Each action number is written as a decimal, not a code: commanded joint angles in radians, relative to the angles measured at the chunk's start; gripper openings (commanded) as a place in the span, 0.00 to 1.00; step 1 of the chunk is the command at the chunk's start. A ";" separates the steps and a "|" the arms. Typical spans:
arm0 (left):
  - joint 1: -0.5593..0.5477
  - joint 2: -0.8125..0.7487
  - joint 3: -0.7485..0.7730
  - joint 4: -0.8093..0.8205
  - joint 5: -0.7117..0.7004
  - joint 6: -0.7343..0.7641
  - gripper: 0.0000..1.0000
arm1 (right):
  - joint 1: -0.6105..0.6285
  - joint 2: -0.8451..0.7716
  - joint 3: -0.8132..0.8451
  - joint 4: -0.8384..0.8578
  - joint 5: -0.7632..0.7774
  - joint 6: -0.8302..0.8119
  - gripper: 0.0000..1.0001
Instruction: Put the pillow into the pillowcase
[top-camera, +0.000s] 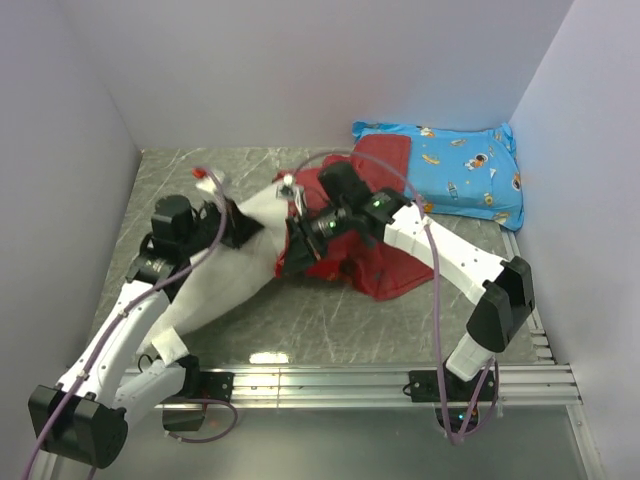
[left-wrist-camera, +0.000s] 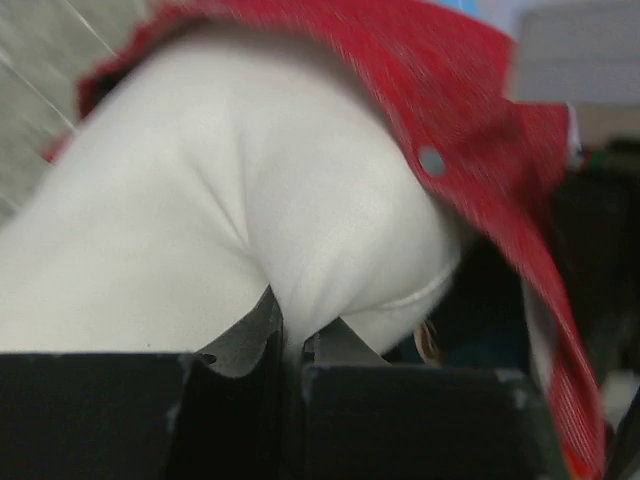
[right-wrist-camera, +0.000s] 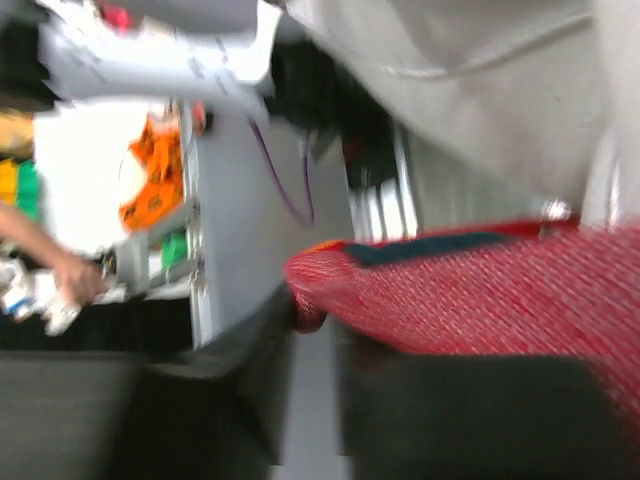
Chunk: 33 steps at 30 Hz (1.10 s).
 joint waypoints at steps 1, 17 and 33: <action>-0.017 -0.092 -0.088 -0.071 0.308 0.276 0.00 | 0.028 -0.125 -0.096 -0.028 -0.054 -0.025 0.38; 0.041 0.073 0.331 -0.522 0.353 0.430 0.99 | -0.266 0.378 0.809 -0.437 0.470 -0.266 0.78; 0.389 0.782 0.727 -1.067 0.501 0.945 0.99 | -0.119 0.215 0.099 -0.302 0.507 -0.651 0.72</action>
